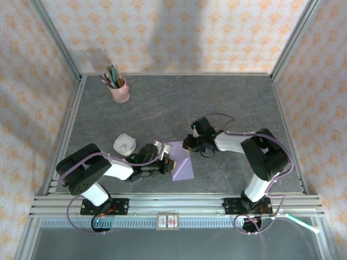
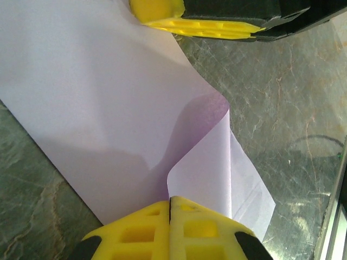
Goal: Fold a paper plane with a square sheet of paper (pick it up from the middle)
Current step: Fold the triangle at the bottom-center of the table.
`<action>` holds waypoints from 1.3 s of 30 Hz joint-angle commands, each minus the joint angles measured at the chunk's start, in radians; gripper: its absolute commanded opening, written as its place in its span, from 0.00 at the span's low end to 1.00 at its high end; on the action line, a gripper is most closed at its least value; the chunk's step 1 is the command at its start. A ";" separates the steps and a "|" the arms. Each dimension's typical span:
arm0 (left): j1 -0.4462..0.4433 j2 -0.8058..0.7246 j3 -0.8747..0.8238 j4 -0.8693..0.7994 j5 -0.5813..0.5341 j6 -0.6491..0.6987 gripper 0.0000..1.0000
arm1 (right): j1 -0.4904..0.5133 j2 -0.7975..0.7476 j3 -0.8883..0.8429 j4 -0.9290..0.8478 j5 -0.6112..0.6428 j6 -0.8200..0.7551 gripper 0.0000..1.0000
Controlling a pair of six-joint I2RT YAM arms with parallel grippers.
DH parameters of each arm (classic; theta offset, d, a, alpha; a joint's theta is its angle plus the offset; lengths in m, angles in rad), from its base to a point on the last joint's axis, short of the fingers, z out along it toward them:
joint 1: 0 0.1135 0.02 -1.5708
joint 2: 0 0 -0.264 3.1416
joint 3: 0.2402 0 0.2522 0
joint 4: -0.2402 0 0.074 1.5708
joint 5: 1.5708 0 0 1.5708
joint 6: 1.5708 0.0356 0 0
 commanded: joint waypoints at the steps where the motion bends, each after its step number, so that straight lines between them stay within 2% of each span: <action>1: 0.012 0.016 0.024 -0.004 0.020 0.019 0.00 | -0.002 0.057 -0.019 -0.082 0.079 -0.022 0.16; 39: 0.033 -0.006 0.032 -0.059 0.015 0.032 0.00 | -0.002 0.050 -0.017 -0.091 0.084 -0.020 0.15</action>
